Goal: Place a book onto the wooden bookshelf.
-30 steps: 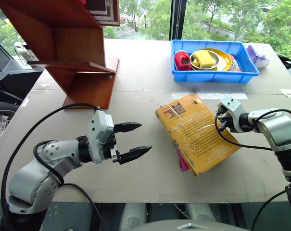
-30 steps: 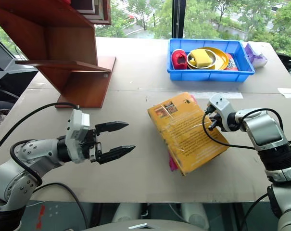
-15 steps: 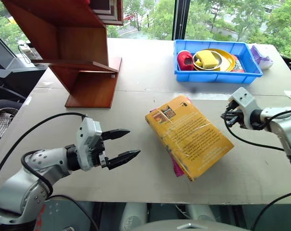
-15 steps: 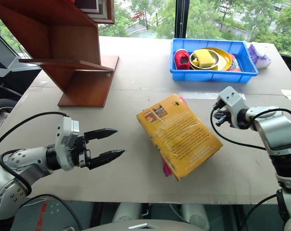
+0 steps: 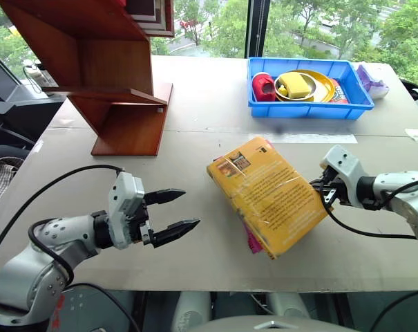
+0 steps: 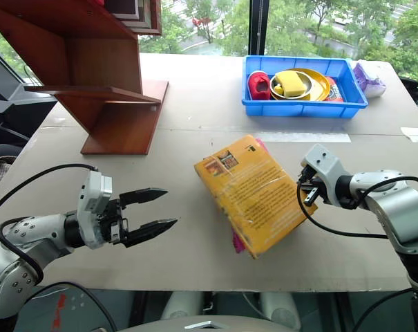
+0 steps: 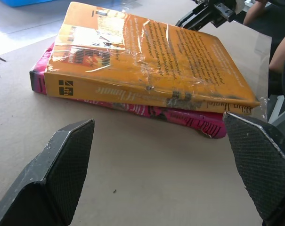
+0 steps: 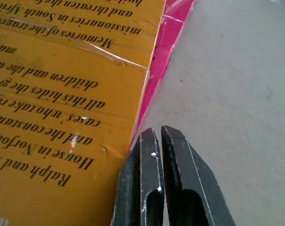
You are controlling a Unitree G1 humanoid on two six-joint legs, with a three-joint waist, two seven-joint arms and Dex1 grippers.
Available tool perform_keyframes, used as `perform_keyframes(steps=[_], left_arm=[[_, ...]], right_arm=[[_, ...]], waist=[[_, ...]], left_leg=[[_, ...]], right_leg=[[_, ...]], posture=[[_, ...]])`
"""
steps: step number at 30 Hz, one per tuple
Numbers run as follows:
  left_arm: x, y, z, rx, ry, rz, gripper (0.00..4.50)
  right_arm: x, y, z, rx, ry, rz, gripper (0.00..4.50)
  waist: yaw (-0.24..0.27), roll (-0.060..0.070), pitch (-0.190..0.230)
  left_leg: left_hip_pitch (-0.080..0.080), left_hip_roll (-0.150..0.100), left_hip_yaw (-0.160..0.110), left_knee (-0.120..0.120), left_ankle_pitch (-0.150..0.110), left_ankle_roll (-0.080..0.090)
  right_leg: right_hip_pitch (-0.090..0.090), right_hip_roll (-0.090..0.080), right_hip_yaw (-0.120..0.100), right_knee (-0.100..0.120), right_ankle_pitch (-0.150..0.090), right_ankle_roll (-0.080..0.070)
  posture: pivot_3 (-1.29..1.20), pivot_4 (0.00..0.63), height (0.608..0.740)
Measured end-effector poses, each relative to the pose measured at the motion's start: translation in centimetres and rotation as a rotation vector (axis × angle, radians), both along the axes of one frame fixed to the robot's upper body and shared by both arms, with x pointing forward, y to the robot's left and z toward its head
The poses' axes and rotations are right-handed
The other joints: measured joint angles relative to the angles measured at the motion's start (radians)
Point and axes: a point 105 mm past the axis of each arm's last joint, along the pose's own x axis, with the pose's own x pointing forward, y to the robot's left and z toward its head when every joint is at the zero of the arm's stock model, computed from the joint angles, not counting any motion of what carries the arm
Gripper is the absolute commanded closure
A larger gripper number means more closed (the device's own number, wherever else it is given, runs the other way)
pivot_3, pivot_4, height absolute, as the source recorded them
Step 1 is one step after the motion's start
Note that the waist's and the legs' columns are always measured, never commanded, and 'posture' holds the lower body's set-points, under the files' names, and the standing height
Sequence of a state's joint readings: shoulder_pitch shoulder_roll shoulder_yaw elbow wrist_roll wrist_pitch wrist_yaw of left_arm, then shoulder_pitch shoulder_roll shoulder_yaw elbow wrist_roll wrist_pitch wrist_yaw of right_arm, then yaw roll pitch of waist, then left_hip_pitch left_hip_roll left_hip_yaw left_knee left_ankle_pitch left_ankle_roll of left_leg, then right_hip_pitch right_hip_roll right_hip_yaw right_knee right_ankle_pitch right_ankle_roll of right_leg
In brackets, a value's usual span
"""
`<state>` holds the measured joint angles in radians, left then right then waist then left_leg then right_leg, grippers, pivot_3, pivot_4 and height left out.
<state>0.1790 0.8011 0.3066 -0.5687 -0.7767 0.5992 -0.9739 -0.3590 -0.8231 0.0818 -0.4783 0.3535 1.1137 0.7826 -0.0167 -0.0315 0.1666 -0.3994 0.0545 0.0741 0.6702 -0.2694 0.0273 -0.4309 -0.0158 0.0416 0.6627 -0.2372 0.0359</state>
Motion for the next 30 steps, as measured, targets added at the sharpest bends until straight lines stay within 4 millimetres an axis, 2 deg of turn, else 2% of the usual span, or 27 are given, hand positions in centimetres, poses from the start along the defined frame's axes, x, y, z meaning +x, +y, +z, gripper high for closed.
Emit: perform_keyframes(steps=[5, 8, 11, 15, 16, 17, 18, 19, 21, 23, 24, 25, 30], left_arm=[[-0.2, 0.5, -0.5, -0.003, 0.025, 0.015, 0.0], [-0.2, 0.8, -0.7, -0.004, 0.037, 0.026, 0.0], [-0.3, 1.4, -0.8, 0.0, 0.044, 0.048, 0.0], [-0.1, 2.1, -0.6, 0.002, 0.048, 0.066, 0.0], [0.0, 2.5, -0.6, -0.005, 0.055, 0.08, 0.0], [0.1, 2.7, -0.6, -0.007, 0.065, 0.09, 0.0], [0.2, 2.7, -0.6, -0.029, 0.09, 0.084, 0.0], [0.2, 2.7, -0.6, -0.033, 0.096, 0.084, 0.0], [0.1, 2.7, -0.6, -0.079, 0.164, 0.075, 0.0], [0.1, 2.8, -0.6, -0.117, 0.224, 0.075, 0.0], [0.3, 2.7, -0.4, -0.156, 0.27, 0.074, 0.0], [0.3, 2.8, -0.3, -0.183, 0.305, 0.079, 0.0], [1.0, 2.7, 0.3, -0.319, 0.533, 0.108, 0.0]], right_arm=[[-0.1, 1.8, 0.2, 0.031, -0.009, 0.033, 4.49], [0.0, 1.8, 0.3, 0.029, -0.02, 0.028, 4.49], [-0.2, 0.2, 0.6, 0.047, -0.075, -0.003, 4.49], [-1.3, -3.6, 3.2, 0.129, -0.224, -0.006, 4.49], [-2.1, -4.9, 4.2, 0.183, -0.245, -0.001, 3.99], [-2.5, -5.4, 4.8, 0.215, -0.26, 0.006, 3.72], [-3.6, -5.9, 6.1, 0.298, -0.271, 0.037, 3.04], [-3.8, -5.9, 6.4, 0.315, -0.277, 0.046, 2.84], [-5.8, -6.1, 7.7, 0.409, -0.278, 0.12, 1.81], [-6.8, -5.8, 8.2, 0.431, -0.266, 0.168, 0.95], [-7.6, -5.8, 8.3, 0.437, -0.249, 0.194, 0.36], [-8.1, -5.7, 8.3, 0.438, -0.237, 0.213, 0.03], [-9.6, -5.2, 8.6, 0.427, -0.23, 0.276, 0.03]], waist=[[0.001, 0.0, 0.0], [0.002, 0.0, 0.0], [0.009, 0.0, 0.0], [0.016, 0.0, 0.0], [0.016, 0.0, 0.0], [0.014, 0.0, 0.0], [0.009, 0.0, 0.0], [0.007, 0.0, 0.0], [0.003, 0.0, 0.0], [-0.001, 0.0, 0.0], [0.001, 0.0, 0.0], [0.002, 0.0, 0.0], [0.004, -0.001, -0.001]], left_leg=[[0.0, 0.0, 0.0, 0.0, 0.0, 0.0], [0.0, 0.0, 0.0, 0.0, 0.0, 0.0], [-0.001, 0.0, -0.001, 0.0, 0.0, 0.0], [-0.001, -0.001, 0.0, 0.0, 0.0, 0.0], [0.0, -0.001, -0.001, 0.0, 0.0, 0.0], [0.001, -0.001, -0.001, 0.0, 0.0, 0.0], [0.002, 0.0, -0.001, 0.0, 0.0, 0.0], [0.002, 0.0, -0.001, 0.0, 0.0, 0.0], [0.003, 0.001, -0.001, 0.0, 0.0, 0.0], [0.004, 0.001, -0.001, 0.0, 0.0, 0.0], [0.003, 0.001, -0.001, 0.0, 0.0, 0.0], [0.003, 0.001, -0.002, 0.0, 0.0, 0.0], [0.004, 0.001, -0.002, 0.001, 0.0, 0.0]], right_leg=[[0.0, 0.0, 0.0, 0.0, 0.0, 0.0], [0.0, 0.0, 0.0, 0.0, 0.0, 0.0], [0.0, -0.001, -0.001, -0.001, 0.0, 0.0], [0.001, -0.001, -0.001, -0.001, 0.0, 0.0], [0.002, -0.001, -0.001, -0.001, 0.0, 0.0], [0.002, 0.0, -0.001, -0.001, 0.0, 0.0], [0.002, 0.0, -0.001, 0.0, 0.0, 0.0], [0.003, 0.0, -0.001, 0.0, 0.0, 0.0], [0.004, 0.001, -0.001, 0.0, 0.0, 0.0], [0.004, 0.001, -0.001, 0.0, 0.0, 0.0], [0.004, 0.001, -0.001, 0.001, 0.0, 0.0], [0.004, 0.001, -0.001, 0.0, 0.0, 0.0], [0.005, -0.001, -0.002, 0.0, 0.0, 0.001]], posture=[[0.0, 0.15, 0.74], [0.0, 0.15, 0.74], [0.0, 0.15, 0.74], [0.0, 0.15, 0.74], [0.0, 0.15, 0.74], [0.0, 0.15, 0.74], [0.0, 0.15, 0.74], [0.0, 0.15, 0.74], [0.0, 0.15, 0.74], [0.0, 0.15, 0.74], [0.0, 0.15, 0.74], [0.0, 0.15, 0.74], [0.0, 0.15, 0.74]])
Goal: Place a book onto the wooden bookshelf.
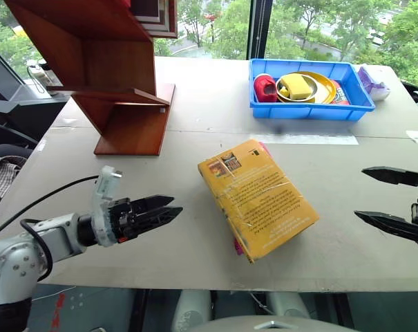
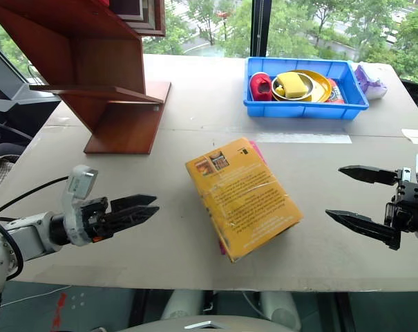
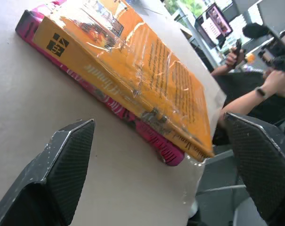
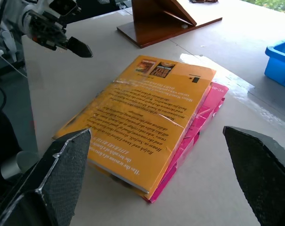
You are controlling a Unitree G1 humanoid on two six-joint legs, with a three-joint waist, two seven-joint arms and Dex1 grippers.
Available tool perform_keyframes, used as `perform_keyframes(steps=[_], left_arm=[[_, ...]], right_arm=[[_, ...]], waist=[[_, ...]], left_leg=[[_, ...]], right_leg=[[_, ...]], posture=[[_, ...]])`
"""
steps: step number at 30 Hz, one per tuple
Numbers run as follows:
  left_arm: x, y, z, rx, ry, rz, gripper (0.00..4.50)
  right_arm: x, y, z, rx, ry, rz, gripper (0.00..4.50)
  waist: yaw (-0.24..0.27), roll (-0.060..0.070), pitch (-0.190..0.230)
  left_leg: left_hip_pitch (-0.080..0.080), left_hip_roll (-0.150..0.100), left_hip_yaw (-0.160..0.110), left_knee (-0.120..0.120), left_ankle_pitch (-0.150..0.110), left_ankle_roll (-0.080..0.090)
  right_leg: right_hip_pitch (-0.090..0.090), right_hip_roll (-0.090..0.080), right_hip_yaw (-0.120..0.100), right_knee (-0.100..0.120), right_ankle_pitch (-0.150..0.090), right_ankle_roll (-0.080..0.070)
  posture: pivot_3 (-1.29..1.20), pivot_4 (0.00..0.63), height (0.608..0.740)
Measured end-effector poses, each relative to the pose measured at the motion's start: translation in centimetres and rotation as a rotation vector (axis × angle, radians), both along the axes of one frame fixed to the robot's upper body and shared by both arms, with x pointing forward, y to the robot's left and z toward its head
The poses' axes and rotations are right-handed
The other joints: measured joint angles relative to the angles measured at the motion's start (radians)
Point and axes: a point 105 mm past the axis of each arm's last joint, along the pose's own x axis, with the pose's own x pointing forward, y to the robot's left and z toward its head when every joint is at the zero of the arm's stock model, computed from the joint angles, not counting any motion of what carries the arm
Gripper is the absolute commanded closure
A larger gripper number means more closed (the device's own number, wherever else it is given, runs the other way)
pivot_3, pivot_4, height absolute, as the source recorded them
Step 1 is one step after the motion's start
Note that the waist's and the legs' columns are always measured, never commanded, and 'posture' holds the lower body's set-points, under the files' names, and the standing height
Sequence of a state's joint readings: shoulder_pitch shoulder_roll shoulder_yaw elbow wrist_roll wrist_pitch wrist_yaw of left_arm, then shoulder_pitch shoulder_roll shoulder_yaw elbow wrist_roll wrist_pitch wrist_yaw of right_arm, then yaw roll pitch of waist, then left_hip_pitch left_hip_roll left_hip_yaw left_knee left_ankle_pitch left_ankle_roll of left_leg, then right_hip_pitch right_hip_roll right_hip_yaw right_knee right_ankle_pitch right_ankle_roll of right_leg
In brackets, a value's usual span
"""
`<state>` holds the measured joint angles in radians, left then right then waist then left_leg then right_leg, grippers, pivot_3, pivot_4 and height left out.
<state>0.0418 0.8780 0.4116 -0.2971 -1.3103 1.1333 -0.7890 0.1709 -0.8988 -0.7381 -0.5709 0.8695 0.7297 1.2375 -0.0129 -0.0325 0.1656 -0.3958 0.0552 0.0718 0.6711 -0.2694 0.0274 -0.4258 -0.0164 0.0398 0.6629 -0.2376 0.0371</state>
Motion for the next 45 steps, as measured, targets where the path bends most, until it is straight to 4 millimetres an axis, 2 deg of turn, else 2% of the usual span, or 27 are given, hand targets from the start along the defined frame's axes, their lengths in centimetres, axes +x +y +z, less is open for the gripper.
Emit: perform_keyframes(steps=[4, 8, 11, 15, 22, 25, 29, 30, 34, 40, 45], left_arm=[[1.6, -0.7, -1.4, -0.072, 0.215, 0.048, 0.0], [2.6, -3.8, -4.0, -0.173, 0.4, 0.064, 0.0], [3.3, -5.5, -4.1, -0.221, 0.436, 0.068, 0.0], [4.6, -6.7, -4.0, -0.269, 0.453, 0.108, 0.0], [4.9, -9.1, -4.6, -0.325, 0.487, 0.102, 0.0], [5.1, -9.3, -4.9, -0.316, 0.485, 0.11, 0.82], [5.1, -9.4, -5.1, -0.312, 0.481, 0.11, 2.64], [5.1, -9.4, -5.3, -0.311, 0.482, 0.11, 2.88], [5.2, -9.4, -5.2, -0.317, 0.474, 0.102, 4.39], [5.2, -9.1, -5.0, -0.322, 0.459, 0.095, 4.45], [5.1, -6.6, -4.4, -0.325, 0.418, 0.145, 4.45]], right_arm=[[-0.4, 0.2, 0.1, -0.013, -0.022, 0.006, 0.03], [-0.6, 0.7, 0.1, -0.028, -0.037, 0.012, 0.03], [-0.8, 1.2, 0.4, -0.025, -0.048, 0.02, 0.03], [-0.8, 1.3, 0.8, -0.041, -0.054, 0.019, 0.03], [-0.7, 1.3, 0.8, -0.048, -0.054, -0.002, 0.03], [-0.9, 1.6, 1.3, -0.058, -0.078, -0.003, 0.0], [-0.9, 1.5, 1.2, -0.061, -0.076, -0.018, 0.0], [-0.9, 1.5, 1.2, -0.061, -0.074, -0.02, 0.0], [-0.9, 1.5, 1.1, -0.057, -0.068, -0.029, 0.0], [-1.0, 1.7, 1.0, -0.059, -0.067, -0.028, 0.0], [-0.8, 1.9, 0.8, -0.048, -0.061, -0.024, 0.0]], waist=[[0.002, 0.001, 0.0], [0.003, -0.002, -0.001], [0.002, -0.002, -0.001], [0.003, -0.002, -0.001], [0.009, -0.002, -0.002], [0.012, -0.002, -0.002], [0.014, -0.002, -0.002], [0.014, -0.002, -0.002], [0.015, -0.002, -0.002], [0.015, -0.002, -0.002], [0.009, -0.002, -0.002]], left_leg=[[0.002, 0.0, -0.001, 0.0, 0.0, 0.0], [0.001, -0.001, -0.002, 0.0, 0.0, 0.0], [0.001, -0.001, -0.001, 0.0, 0.0, 0.0], [0.002, -0.003, -0.001, 0.001, 0.0, 0.0], [0.002, -0.007, -0.003, 0.001, 0.0, 0.0], [0.003, -0.007, -0.003, 0.001, 0.0, 0.0], [0.003, -0.008, -0.004, 0.001, 0.0, 0.0], [0.003, -0.008, -0.004, 0.001, 0.0, 0.0], [0.003, -0.008, -0.004, 0.001, 0.0, 0.0], [0.003, -0.008, -0.005, 0.001, 0.0, 0.0], [0.003, -0.007, -0.005, 0.001, 0.0, 0.0]], right_leg=[[0.002, -0.001, -0.001, 0.0, 0.0, -0.001], [0.003, -0.001, -0.001, 0.0, 0.001, -0.001], [0.003, -0.001, 0.0, 0.0, 0.001, -0.001], [0.003, -0.001, 0.0, 0.0, 0.001, -0.001], [0.004, -0.001, 0.0, 0.0, 0.001, -0.001], [0.005, -0.001, -0.001, 0.0, 0.001, -0.001], [0.006, -0.001, -0.001, -0.001, 0.001, -0.001], [0.006, -0.001, -0.002, -0.001, 0.0, -0.001], [0.006, -0.001, -0.002, -0.001, 0.0, -0.001], [0.006, -0.001, -0.002, 0.0, 0.0, -0.001], [0.006, -0.002, -0.002, -0.001, 0.0, -0.001]], posture=[[0.0, 0.15, 0.74], [0.0, 0.15, 0.74], [0.0, 0.15, 0.74], [0.0, 0.15, 0.74], [0.0, 0.15, 0.74], [0.0, 0.15, 0.74], [0.0, 0.15, 0.74], [0.0, 0.15, 0.74], [0.0, 0.15, 0.74], [0.0, 0.15, 0.74], [0.0, 0.15, 0.74]])
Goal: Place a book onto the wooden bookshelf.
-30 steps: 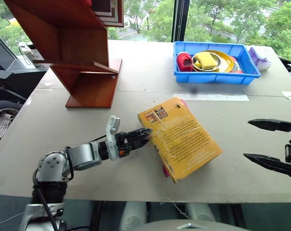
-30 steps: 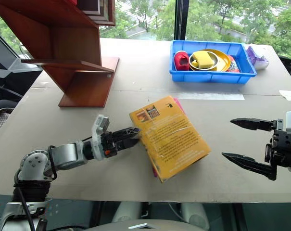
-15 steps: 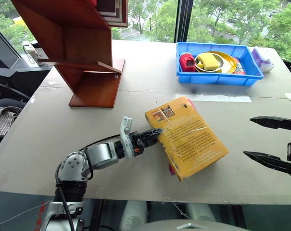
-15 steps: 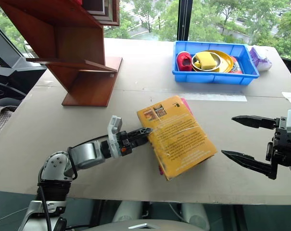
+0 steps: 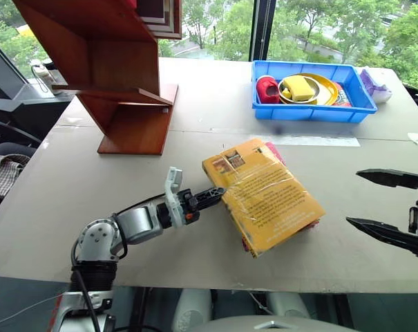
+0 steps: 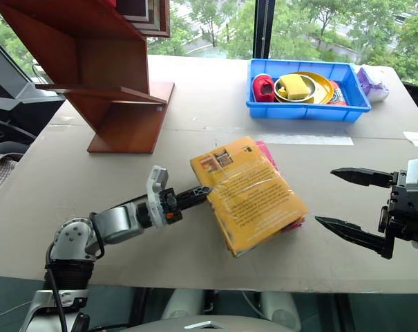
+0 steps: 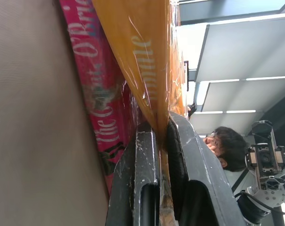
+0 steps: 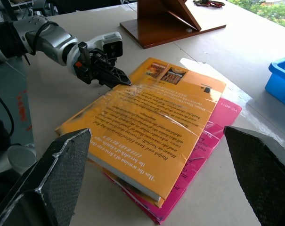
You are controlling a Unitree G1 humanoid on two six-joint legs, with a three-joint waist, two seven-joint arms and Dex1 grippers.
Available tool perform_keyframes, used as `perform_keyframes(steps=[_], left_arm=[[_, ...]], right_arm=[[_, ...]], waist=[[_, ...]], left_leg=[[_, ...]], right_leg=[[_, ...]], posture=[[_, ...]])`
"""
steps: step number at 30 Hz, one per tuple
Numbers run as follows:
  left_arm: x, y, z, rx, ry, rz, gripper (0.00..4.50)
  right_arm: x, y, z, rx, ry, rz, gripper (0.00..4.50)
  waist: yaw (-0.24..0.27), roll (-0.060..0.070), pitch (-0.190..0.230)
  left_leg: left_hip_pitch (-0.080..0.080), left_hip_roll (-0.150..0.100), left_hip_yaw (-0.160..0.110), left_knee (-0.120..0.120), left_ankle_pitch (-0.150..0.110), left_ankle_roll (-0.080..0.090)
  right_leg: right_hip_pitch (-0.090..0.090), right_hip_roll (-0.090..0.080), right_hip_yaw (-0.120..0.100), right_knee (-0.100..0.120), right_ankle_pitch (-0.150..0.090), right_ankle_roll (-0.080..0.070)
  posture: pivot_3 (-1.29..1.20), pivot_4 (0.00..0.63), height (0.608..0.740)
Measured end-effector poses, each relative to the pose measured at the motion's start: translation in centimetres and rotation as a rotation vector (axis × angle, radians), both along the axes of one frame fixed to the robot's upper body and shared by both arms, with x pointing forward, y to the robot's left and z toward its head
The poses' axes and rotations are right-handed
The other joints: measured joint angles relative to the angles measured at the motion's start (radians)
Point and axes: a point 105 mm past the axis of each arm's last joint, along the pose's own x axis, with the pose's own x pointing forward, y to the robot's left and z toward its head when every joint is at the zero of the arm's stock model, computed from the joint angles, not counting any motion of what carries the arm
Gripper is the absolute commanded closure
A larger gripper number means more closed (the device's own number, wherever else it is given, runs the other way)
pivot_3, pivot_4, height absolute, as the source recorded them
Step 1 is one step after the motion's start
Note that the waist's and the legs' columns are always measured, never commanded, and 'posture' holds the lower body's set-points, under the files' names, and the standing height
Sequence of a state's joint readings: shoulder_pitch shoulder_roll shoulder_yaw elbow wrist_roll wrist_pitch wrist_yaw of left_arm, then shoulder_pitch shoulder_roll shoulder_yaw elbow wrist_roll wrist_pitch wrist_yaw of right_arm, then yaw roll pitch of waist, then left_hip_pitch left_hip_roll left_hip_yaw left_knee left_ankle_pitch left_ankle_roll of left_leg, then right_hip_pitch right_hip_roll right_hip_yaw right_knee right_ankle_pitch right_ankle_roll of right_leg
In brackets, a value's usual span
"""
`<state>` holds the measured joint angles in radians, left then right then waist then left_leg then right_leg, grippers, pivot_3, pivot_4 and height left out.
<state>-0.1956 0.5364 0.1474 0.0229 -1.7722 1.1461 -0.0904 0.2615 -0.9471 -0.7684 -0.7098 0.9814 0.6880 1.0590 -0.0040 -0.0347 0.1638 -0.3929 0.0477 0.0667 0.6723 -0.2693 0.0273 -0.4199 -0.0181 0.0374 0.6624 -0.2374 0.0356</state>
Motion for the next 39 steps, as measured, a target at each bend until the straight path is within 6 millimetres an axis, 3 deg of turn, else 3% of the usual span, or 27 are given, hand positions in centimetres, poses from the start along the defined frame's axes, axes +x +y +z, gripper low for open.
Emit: perform_keyframes(steps=[4, 8, 10, 12, 16, 21, 24, 26, 28, 39], left_arm=[[0.0, 1.6, 2.8, 0.03, -0.14, 0.015, 4.45], [0.5, 1.3, 8.2, 0.126, -0.409, -0.021, 4.45], [0.8, 0.7, 12.0, 0.207, -0.603, -0.048, 4.45], [0.6, 0.0, 16.1, 0.332, -0.853, -0.071, 4.45], [1.3, -1.0, 20.2, 0.54, -1.165, -0.048, 4.45], [1.6, -0.7, 25.9, 1.025, -1.748, 0.02, 4.45], [2.2, -0.4, 27.3, 1.217, -1.912, 0.011, 4.45], [3.0, 1.4, 29.5, 1.452, -2.03, 0.039, 4.45], [3.2, 2.5, 30.1, 1.558, -2.054, 0.025, 4.45], [3.7, 9.1, 28.7, 1.993, -1.825, -0.276, 4.45]], right_arm=[[0.2, 0.3, -0.1, 0.011, -0.012, 0.019, 0.0], [0.8, 0.4, 0.3, 0.043, -0.038, 0.024, 0.0], [1.4, 0.4, 0.5, 0.065, -0.055, 0.021, 0.0], [1.9, -0.1, 0.9, 0.088, -0.077, 0.004, 0.0], [2.7, -0.9, 1.3, 0.125, -0.113, -0.032, 0.0], [3.7, -1.4, 2.6, 0.199, -0.201, -0.047, 0.0], [4.2, -1.3, 2.9, 0.23, -0.229, -0.042, 0.0], [4.7, -1.1, 2.9, 0.249, -0.244, -0.036, 0.0], [5.1, -1.1, 2.6, 0.259, -0.245, -0.038, 0.0], [6.8, -0.1, 2.0, 0.289, -0.269, 0.025, 0.0]], waist=[[0.001, -0.001, 0.0], [0.013, -0.002, 0.001], [0.019, -0.003, 0.002], [0.019, -0.002, 0.001], [0.018, -0.002, 0.002], [0.014, 0.0, 0.002], [0.018, 0.0, 0.002], [0.017, 0.001, 0.003], [0.015, 0.001, 0.003], [0.016, 0.001, 0.003]], left_leg=[[-0.001, 0.0, 0.0, 0.0, 0.0, 0.0], [-0.002, -0.001, -0.001, 0.001, 0.0, 0.0], [-0.004, -0.001, -0.001, 0.002, 0.0, 0.0], [-0.005, -0.001, 0.001, 0.002, 0.0, 0.0], [-0.005, -0.001, 0.001, 0.002, 0.0, 0.0], [-0.003, -0.001, 0.003, -0.001, 0.0, 0.0], [-0.004, -0.001, 0.003, -0.001, 0.0, 0.0], [-0.004, -0.001, 0.004, -0.001, 0.0, 0.0], [-0.004, -0.001, 0.004, -0.001, 0.0, 0.0], [-0.006, 0.0, 0.005, 0.0, 0.0, 0.0]], right_leg=[[0.0, -0.001, -0.001, 0.0, -0.002, -0.004], [0.0, -0.001, -0.003, -0.001, -0.002, -0.004], [0.0, 0.0, -0.006, -0.001, -0.002, -0.004], [0.0, 0.0, -0.006, -0.003, -0.002, -0.004], [0.0, 0.001, -0.005, -0.004, 0.0, 0.001], [0.0, 0.001, -0.003, -0.005, 0.0, 0.001], [0.0, 0.001, -0.004, -0.005, 0.0, 0.001], [0.0, 0.001, -0.004, -0.005, 0.0, 0.001], [-0.001, 0.001, -0.003, -0.005, 0.0, 0.001], [-0.003, 0.001, -0.003, -0.003, 0.0, 0.001]], posture=[[0.0, 0.15, 0.74], [0.0, 0.15, 0.74], [0.0, 0.15, 0.74], [0.0, 0.15, 0.74], [0.0, 0.15, 0.74], [0.0, 0.15, 0.74], [0.0, 0.15, 0.74], [0.0, 0.15, 0.74], [0.0, 0.15, 0.74], [0.0, 0.15, 0.74]])
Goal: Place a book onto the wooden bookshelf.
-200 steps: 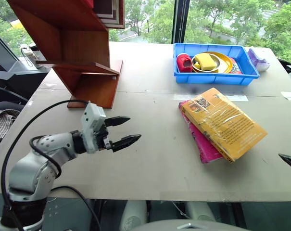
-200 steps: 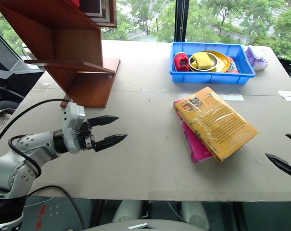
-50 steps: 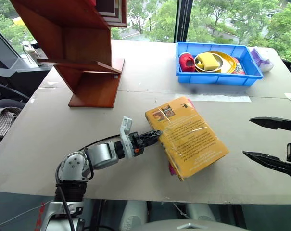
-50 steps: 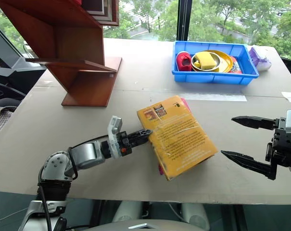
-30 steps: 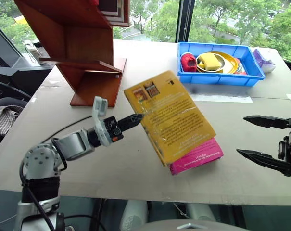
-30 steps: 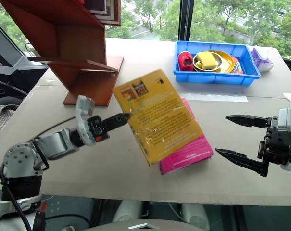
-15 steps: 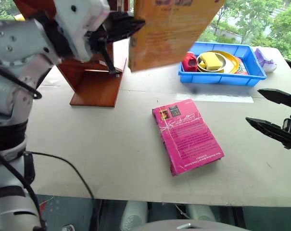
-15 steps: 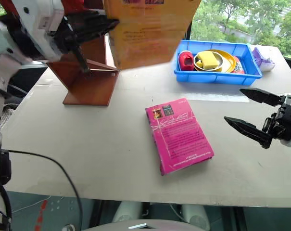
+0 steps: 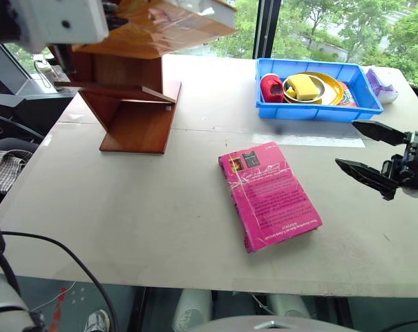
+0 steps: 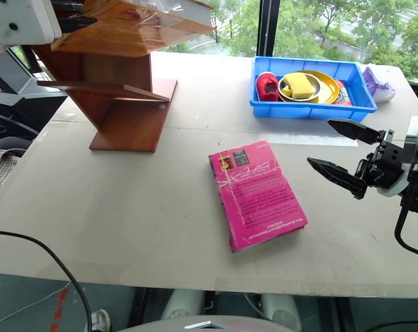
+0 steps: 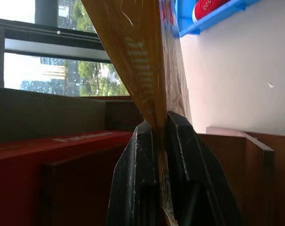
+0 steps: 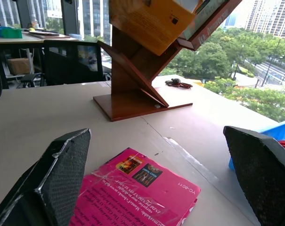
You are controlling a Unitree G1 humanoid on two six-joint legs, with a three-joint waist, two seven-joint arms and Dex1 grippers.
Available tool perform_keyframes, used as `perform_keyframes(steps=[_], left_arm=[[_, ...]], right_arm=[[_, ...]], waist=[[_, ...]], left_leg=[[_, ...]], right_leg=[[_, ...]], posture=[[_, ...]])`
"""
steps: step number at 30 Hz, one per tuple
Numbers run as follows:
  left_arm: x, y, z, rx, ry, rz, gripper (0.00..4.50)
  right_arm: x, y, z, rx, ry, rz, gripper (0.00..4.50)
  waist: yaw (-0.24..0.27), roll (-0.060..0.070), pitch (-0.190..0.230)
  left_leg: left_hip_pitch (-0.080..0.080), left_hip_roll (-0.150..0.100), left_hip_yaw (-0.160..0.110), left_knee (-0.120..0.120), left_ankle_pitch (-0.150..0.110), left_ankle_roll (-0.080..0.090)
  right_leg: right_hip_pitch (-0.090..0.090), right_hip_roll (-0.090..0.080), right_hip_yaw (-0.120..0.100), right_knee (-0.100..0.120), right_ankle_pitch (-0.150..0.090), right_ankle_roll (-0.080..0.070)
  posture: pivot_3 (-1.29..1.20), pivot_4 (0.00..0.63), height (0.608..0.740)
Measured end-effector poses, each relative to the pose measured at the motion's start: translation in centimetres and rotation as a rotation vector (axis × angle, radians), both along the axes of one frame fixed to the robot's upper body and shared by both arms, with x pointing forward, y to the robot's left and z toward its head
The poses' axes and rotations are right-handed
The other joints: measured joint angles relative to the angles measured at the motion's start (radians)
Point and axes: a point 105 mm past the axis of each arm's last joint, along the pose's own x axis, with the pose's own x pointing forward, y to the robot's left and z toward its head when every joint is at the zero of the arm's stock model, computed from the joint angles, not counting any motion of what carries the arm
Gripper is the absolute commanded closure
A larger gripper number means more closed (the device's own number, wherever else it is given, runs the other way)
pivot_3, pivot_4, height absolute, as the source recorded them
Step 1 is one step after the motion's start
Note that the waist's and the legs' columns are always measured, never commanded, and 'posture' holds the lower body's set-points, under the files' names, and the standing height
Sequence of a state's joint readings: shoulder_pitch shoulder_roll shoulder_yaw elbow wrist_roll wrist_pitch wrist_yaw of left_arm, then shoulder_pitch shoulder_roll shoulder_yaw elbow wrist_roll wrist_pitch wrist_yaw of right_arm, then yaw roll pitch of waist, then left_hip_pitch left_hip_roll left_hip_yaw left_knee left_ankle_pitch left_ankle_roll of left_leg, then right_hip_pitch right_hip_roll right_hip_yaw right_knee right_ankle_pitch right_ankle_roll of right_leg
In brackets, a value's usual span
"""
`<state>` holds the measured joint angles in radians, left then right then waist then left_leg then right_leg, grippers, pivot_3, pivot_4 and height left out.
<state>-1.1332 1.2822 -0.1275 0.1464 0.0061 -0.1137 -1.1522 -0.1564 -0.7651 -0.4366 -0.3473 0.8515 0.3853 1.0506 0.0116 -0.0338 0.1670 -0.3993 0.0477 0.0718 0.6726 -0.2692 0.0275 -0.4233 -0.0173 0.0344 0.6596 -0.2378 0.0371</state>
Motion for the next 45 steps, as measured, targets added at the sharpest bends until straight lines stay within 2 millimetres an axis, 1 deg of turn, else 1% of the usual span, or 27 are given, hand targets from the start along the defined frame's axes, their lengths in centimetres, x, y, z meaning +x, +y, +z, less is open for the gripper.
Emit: perform_keyframes(steps=[4, 5, 7, 10, 13, 15, 17, 19, 22, 24, 25, 26, 28, 30, 31, 32, 34, 35, 36, 37, 38, 39, 40, 41, 43, 44, 45], left_arm=[[-0.1, 2.9, -1.1, 0.078, 0.091, 0.132, 4.45], [0.3, 3.9, -1.6, 0.084, 0.117, 0.18, 4.45], [1.0, 5.0, -2.5, 0.089, 0.144, 0.222, 4.45], [1.9, 5.0, -3.1, 0.113, 0.137, 0.211, 4.45], [3.7, 4.7, -4.6, 0.114, 0.15, 0.18, 4.45], [4.3, 4.8, -5.3, 0.127, 0.168, 0.178, 4.45], [4.5, 5.1, -5.6, 0.123, 0.198, 0.187, 3.67], [4.5, 5.6, -6.0, 0.126, 0.228, 0.202, 3.0], [4.1, 6.0, -6.6, 0.105, 0.273, 0.204, 1.55], [3.0, 6.2, -6.2, 0.078, 0.275, 0.179, 0.68], [2.3, 6.5, -6.1, 0.068, 0.281, 0.175, 0.68], [1.2, 7.1, -6.0, 0.045, 0.301, 0.173, 0.68], [-0.2, 7.4, -5.6, -0.032, 0.316, 0.167, 0.68], [-1.6, 6.4, -4.9, -0.152, 0.339, 0.124, 0.68], [-2.5, 5.4, -4.5, -0.266, 0.366, 0.087, 0.68], [-3.2, 4.4, -4.1, -0.33, 0.388, 0.051, 0.68], [-5.1, 1.7, -3.5, -0.541, 0.478, -0.04, 0.68], [-5.8, 0.5, -3.5, -0.599, 0.519, -0.083, 0.68], [-6.9, -1.4, -3.7, -0.718, 0.594, -0.154, 0.68], [-7.3, -2.3, -4.0, -0.757, 0.636, -0.184, 0.68], [-7.9, -4.3, -5.2, -0.86, 0.726, -0.253, 0.68], [-7.9, -4.9, -6.1, -0.914, 0.756, -0.28, 0.68], [-7.6, -5.6, -7.7, -1.002, 0.803, -0.298, 0.68], [-7.4, -6.4, -9.9, -1.089, 0.875, -0.294, 0.68], [-7.2, -7.0, -13.6, -1.193, 0.959, -0.219, 0.68], [-7.3, -7.0, -15.1, -1.226, 0.985, -0.172, 0.68], [-7.4, -6.9, -16.1, -1.257, 0.989, -0.135, 0.68]], right_arm=[[0.2, -0.3, 0.1, -0.003, -0.018, -0.009, 0.0], [0.2, -0.3, 0.2, 0.002, -0.022, -0.01, 0.0], [0.3, -0.1, 0.4, 0.022, -0.038, -0.018, 0.0], [0.0, 0.7, 1.4, 0.04, -0.083, -0.007, 0.0], [-0.5, 1.4, 2.0, 0.058, -0.095, 0.003, 0.0], [-0.7, 1.5, 2.2, 0.069, -0.091, 0.0, 0.0], [-0.8, 1.7, 2.4, 0.074, -0.092, -0.005, 0.0], [-0.8, 1.8, 2.5, 0.076, -0.087, -0.009, 0.0], [-0.7, 1.8, 2.4, 0.077, -0.079, -0.017, 0.0], [-0.7, 1.9, 2.5, 0.075, -0.08, -0.013, 0.0], [-0.7, 2.0, 2.6, 0.072, -0.082, -0.01, 0.0], [-0.7, 2.0, 2.5, 0.069, -0.078, -0.011, 0.0], [-0.5, 2.0, 2.5, 0.067, -0.071, -0.004, 0.0], [-0.2, 1.9, 2.5, 0.068, -0.061, 0.003, 0.0], [0.0, 2.0, 2.5, 0.069, -0.056, 0.016, 0.0], [0.2, 2.0, 2.5, 0.07, -0.052, 0.021, 0.0], [0.6, 1.8, 2.5, 0.064, -0.046, 0.031, 0.0], [0.7, 1.7, 2.5, 0.062, -0.043, 0.031, 0.0], [0.9, 1.4, 2.5, 0.052, -0.038, 0.031, 0.0], [1.0, 1.3, 2.4, 0.049, -0.033, 0.029, 0.0], [1.0, 1.1, 2.3, 0.037, -0.025, 0.027, 0.0], [0.9, 1.0, 2.1, 0.027, -0.018, 0.026, 0.0], [0.8, 0.6, 1.6, 0.013, 0.002, 0.012, 0.0], [0.7, 0.1, 0.9, 0.0, 0.028, -0.008, 0.0], [0.3, -1.0, 0.1, -0.016, 0.063, -0.045, 0.0], [0.1, -1.7, -0.3, -0.029, 0.08, -0.074, 0.0], [-0.2, -2.4, -0.6, -0.041, 0.092, -0.101, 0.0]], waist=[[0.0, 0.0, 0.0], [0.0, 0.0, 0.0], [0.002, 0.0, 0.0], [0.0, 0.002, -0.001], [-0.004, 0.006, -0.003], [-0.017, 0.006, -0.003], [-0.029, 0.006, -0.003], [-0.039, 0.006, -0.003], [-0.045, 0.003, -0.002], [-0.049, 0.002, -0.001], [-0.052, 0.002, -0.001], [-0.054, 0.002, -0.001], [-0.053, 0.002, -0.001], [-0.048, 0.001, -0.001], [-0.044, 0.0, 0.0], [-0.041, -0.001, 0.0], [-0.035, -0.001, 0.0], [-0.032, -0.001, 0.0], [-0.028, 0.0, 0.0], [-0.025, 0.0, 0.001], [-0.022, 0.0, 0.001], [-0.022, 0.003, -0.001], [-0.022, 0.007, -0.003], [-0.022, 0.006, -0.002], [-0.029, 0.001, 0.001], [-0.032, 0.0, 0.001], [-0.033, 0.0, 0.0]], left_leg=[[0.0, 0.0, 0.0, 0.0, 0.0, 0.0], [0.001, 0.0, 0.0, 0.0, 0.0, 0.0], [0.001, 0.0, 0.0, 0.001, 0.0, 0.0], [0.003, 0.001, 0.001, 0.003, 0.0, 0.0], [0.008, 0.002, 0.001, 0.002, 0.0, 0.0], [0.009, 0.003, 0.002, 0.003, 0.0, 0.0], [0.012, 0.003, 0.005, 0.003, 0.0, 0.0], [0.013, 0.005, 0.006, 0.003, 0.0, 0.0], [0.011, 0.006, 0.007, 0.003, 0.0, 0.0], [0.004, 0.007, 0.007, 0.005, 0.0, 0.0], [0.0, 0.008, 0.006, 0.005, 0.0, 0.0], [-0.001, 0.008, 0.006, 0.005, 0.0, 0.0], [-0.002, 0.008, 0.006, 0.005, 0.0, 0.0], [-0.003, 0.008, 0.005, 0.005, 0.0, 0.0], [-0.004, 0.008, 0.005, 0.006, 0.0, 0.001], [-0.004, 0.008, 0.004, 0.007, -0.001, 0.001], [-0.004, 0.008, 0.002, 0.009, -0.001, 0.002], [-0.003, 0.008, 0.002, 0.01, -0.001, 0.002], [-0.001, 0.008, 0.002, 0.01, -0.001, 0.002], [0.0, 0.007, 0.001, 0.01, -0.001, 0.002], [0.001, 0.007, 0.0, 0.011, -0.001, 0.002], [0.003, 0.007, 0.0, 0.011, -0.001, 0.002], [0.006, 0.007, 0.0, 0.011, -0.001, 0.001], [0.007, 0.007, 0.0, 0.011, -0.001, 0.001], [0.005, 0.007, -0.001, 0.011, -0.001, 0.001], [0.006, 0.007, 0.0, 0.012, -0.001, 0.001], [0.006, 0.007, 0.0, 0.012, -0.001, 0.001]], right_leg=[[0.0, 0.0, 0.0, 0.001, 0.0, 0.0], [0.0, 0.0, 0.0, 0.002, 0.0, 0.0], [0.0, 0.0, 0.0, 0.003, 0.0, 0.0], [0.001, 0.0, 0.0, 0.005, 0.0, 0.0], [0.003, 0.001, 0.001, 0.008, 0.0, 0.0], [0.003, 0.003, 0.003, 0.01, 0.0, 0.0], [0.003, 0.003, 0.006, 0.013, 0.0, 0.0], [0.003, 0.004, 0.008, 0.013, 0.0, 0.0], [0.001, 0.004, 0.008, 0.013, 0.0, 0.0], [-0.004, 0.003, 0.008, 0.013, 0.0, 0.0], [-0.008, 0.003, 0.01, 0.013, 0.0, 0.0], [-0.009, 0.003, 0.011, 0.013, 0.0, 0.0], [-0.01, 0.001, 0.009, 0.013, 0.0, 0.0], [-0.01, 0.001, 0.008, 0.012, 0.0, 0.001], [-0.01, 0.0, 0.007, 0.012, 0.0, 0.001], [-0.01, 0.0, 0.006, 0.013, 0.0, 0.001], [-0.009, 0.0, 0.006, 0.013, -0.001, 0.002], [-0.008, 0.0, 0.006, 0.013, -0.003, 0.005], [-0.006, 0.0, 0.006, 0.013, -0.003, 0.005], [-0.005, 0.0, 0.006, 0.014, -0.003, 0.005], [-0.004, 0.0, 0.006, 0.017, -0.003, 0.005], [-0.002, 0.0, 0.006, 0.017, -0.002, 0.004], [0.0, 0.0, 0.006, 0.017, -0.002, 0.002], [0.002, 0.0, 0.007, 0.018, -0.002, 0.002], [0.0, 0.0, 0.007, 0.017, -0.001, 0.002], [0.0, 0.0, 0.007, 0.017, -0.001, 0.002], [0.0, 0.0, 0.008, 0.017, -0.001, 0.002]], posture=[[0.0, 0.15, 0.74], [0.0, 0.15, 0.74], [0.0, 0.15, 0.74], [0.0, 0.15, 0.74], [0.0, 0.15, 0.74], [0.0, 0.15, 0.74], [0.0, 0.15, 0.74], [0.0, 0.15, 0.74], [0.0, 0.15, 0.74], [0.0, 0.15, 0.74], [0.0, 0.15, 0.74], [0.0, 0.15, 0.74], [0.0, 0.15, 0.74], [0.0, 0.15, 0.74], [0.0, 0.15, 0.74], [0.0, 0.15, 0.74], [0.0, 0.15, 0.74], [0.0, 0.15, 0.74], [0.0, 0.15, 0.74], [0.0, 0.15, 0.74], [0.0, 0.15, 0.74], [0.0, 0.15, 0.74], [0.0, 0.15, 0.74], [0.0, 0.15, 0.74], [0.0, 0.15, 0.74], [0.0, 0.15, 0.74], [0.0, 0.15, 0.74]])
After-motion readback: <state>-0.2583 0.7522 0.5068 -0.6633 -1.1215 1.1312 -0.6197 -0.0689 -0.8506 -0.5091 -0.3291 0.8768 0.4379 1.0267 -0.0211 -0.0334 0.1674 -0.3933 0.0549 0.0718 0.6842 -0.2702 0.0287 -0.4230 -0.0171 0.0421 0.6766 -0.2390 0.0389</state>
